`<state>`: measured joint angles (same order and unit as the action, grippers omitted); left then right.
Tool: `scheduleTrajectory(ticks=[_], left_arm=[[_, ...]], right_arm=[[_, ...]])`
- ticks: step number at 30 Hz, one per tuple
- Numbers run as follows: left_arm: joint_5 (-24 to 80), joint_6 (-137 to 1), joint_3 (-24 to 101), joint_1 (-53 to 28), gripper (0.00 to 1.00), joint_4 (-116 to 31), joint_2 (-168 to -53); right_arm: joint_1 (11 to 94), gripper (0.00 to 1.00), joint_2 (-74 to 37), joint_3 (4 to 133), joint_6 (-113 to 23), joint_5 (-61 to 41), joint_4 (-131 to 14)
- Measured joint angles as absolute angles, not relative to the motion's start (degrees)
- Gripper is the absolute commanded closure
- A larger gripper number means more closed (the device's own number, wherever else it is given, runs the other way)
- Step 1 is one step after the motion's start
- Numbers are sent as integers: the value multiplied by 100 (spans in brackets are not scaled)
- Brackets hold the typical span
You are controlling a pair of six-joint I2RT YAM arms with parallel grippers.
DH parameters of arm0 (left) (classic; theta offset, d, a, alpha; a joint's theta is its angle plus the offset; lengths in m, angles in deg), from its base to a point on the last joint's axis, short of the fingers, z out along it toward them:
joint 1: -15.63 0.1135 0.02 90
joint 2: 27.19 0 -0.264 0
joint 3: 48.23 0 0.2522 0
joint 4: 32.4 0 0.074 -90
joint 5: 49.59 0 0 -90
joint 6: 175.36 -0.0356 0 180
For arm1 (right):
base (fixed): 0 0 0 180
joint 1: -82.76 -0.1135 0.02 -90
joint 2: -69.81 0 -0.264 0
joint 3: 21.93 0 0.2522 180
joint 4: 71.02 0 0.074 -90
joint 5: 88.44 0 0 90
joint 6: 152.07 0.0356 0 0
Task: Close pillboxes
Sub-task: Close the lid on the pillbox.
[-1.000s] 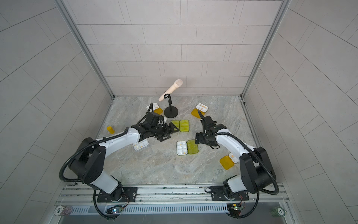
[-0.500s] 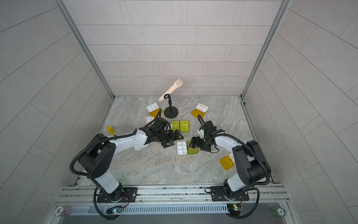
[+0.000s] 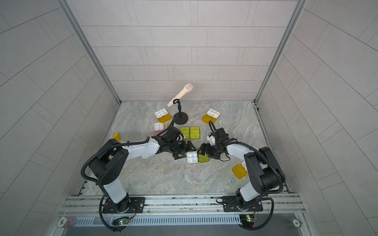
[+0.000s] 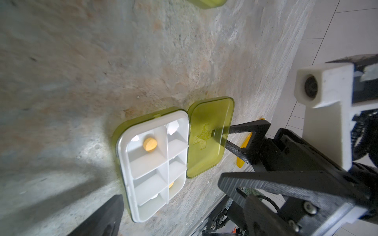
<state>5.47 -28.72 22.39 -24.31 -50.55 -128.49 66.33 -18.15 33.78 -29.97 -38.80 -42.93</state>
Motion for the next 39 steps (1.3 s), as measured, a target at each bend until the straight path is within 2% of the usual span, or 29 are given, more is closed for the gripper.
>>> scheduleTrajectory(ticks=[27,39], left_arm=[[421,-2688,2136,-2329,4,-4598,-12862],[539,-2820,2112,-1019,4,-4663,-11994]], right_arm=[[6535,12,-993,3396,-2569,-4042,-4205],[5980,12,-1048,3778,-2464,-3955,-4192]])
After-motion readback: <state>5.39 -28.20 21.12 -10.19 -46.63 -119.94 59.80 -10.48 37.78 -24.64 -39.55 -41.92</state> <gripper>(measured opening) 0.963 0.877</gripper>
